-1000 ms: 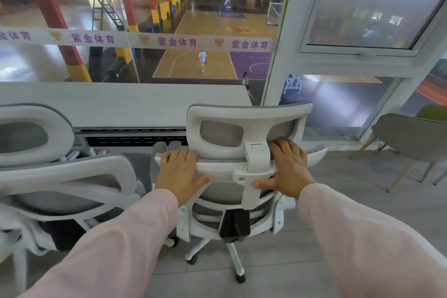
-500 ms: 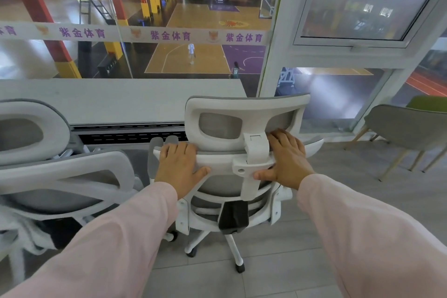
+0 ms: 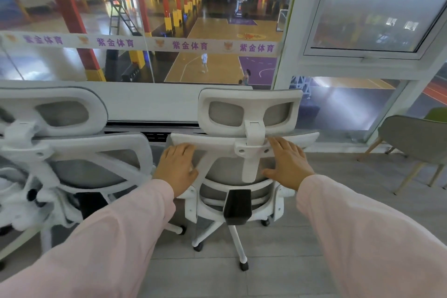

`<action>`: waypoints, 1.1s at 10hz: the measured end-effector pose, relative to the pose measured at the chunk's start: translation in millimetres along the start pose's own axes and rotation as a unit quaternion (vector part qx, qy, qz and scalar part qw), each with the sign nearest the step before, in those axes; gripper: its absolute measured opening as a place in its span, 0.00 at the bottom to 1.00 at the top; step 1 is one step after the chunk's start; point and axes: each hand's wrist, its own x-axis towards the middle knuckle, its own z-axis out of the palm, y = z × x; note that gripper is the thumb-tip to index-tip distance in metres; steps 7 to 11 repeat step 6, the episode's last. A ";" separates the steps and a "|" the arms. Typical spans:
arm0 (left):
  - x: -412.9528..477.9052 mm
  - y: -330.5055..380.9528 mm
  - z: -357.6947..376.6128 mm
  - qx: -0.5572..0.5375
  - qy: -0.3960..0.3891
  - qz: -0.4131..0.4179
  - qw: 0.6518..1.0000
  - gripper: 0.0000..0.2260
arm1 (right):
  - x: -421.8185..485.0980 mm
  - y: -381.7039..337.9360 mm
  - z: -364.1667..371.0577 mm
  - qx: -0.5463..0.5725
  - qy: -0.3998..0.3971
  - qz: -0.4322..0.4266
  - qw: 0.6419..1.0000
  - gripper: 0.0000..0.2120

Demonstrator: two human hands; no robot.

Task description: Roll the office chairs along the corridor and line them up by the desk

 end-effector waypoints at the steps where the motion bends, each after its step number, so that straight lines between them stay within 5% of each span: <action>1: -44.5 12.8 -8.8 -0.006 -0.006 -0.020 1.000 0.24 | -39.2 -5.9 -8.0 0.004 0.008 -0.026 1.000 0.40; 6: -267.6 93.1 -169.5 0.102 0.135 -0.110 0.980 0.21 | -240.6 -101.9 -92.9 0.008 0.121 -0.259 0.958 0.27; 11: -267.6 93.1 -169.5 0.102 0.135 -0.110 0.980 0.21 | -240.6 -101.9 -92.9 0.008 0.121 -0.259 0.958 0.27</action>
